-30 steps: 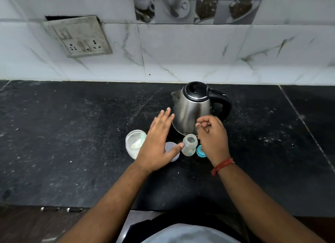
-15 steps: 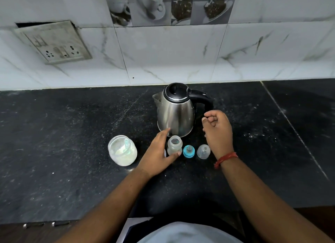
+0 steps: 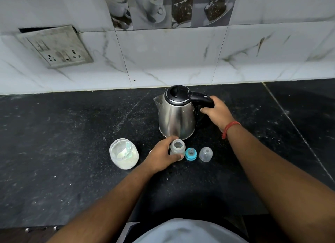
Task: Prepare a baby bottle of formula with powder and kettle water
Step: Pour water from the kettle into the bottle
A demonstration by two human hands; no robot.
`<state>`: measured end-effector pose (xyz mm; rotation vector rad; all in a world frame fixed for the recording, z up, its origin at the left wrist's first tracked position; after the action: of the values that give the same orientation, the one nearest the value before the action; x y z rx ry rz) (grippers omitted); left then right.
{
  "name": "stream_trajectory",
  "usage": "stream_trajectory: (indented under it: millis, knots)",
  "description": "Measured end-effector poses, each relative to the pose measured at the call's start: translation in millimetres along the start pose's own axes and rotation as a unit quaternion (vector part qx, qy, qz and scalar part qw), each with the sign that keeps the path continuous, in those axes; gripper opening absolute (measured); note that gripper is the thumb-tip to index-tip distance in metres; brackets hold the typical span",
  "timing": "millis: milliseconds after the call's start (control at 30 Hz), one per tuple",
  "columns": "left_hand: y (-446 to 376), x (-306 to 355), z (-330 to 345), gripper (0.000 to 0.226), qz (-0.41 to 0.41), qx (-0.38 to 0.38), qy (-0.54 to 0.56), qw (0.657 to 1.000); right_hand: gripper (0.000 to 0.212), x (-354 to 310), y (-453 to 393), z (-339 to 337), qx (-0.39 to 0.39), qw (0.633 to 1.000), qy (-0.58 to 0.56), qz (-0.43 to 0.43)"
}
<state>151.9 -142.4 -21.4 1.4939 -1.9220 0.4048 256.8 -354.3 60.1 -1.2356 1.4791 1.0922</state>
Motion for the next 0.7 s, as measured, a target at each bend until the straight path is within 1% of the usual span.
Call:
stream_trajectory:
  millis: [67,200,333,467,533,700]
  knots:
    - [1,2,1,0.046,0.008,-0.003,0.002,1.000,0.021,4,-5,0,0.009,1.000,-0.017,0.000]
    - [4,5,-6,0.048,0.019,0.018,0.034,0.999,0.022,13,-10,1,0.004,0.998,-0.062,0.002]
    - [6,8,-18,0.051,0.034,0.059,0.050,0.996,0.030,19,-12,8,-0.014,0.984,-0.174,0.018]
    - [6,14,-32,0.049,0.055,0.101,0.051,0.992,0.038,22,-11,12,0.018,0.969,-0.244,0.023]
    - [5,15,-39,0.049,0.063,0.118,0.063,0.989,0.041,23,-11,13,0.033,0.965,-0.259,0.020]
    - [4,11,-60,0.049,0.061,0.166,0.088,0.980,0.039,18,-6,12,0.057,0.961,-0.272,0.013]
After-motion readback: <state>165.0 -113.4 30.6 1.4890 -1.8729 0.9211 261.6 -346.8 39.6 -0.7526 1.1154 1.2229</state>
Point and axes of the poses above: each hand's wrist, its own y-axis away from the middle knuckle, its own z-axis out of the palm, x = y × z, the point moved 10 cm from there along -y, towards the middle knuckle, and after that the axes turned 15 degrees about -y, right-handed, at the moved point
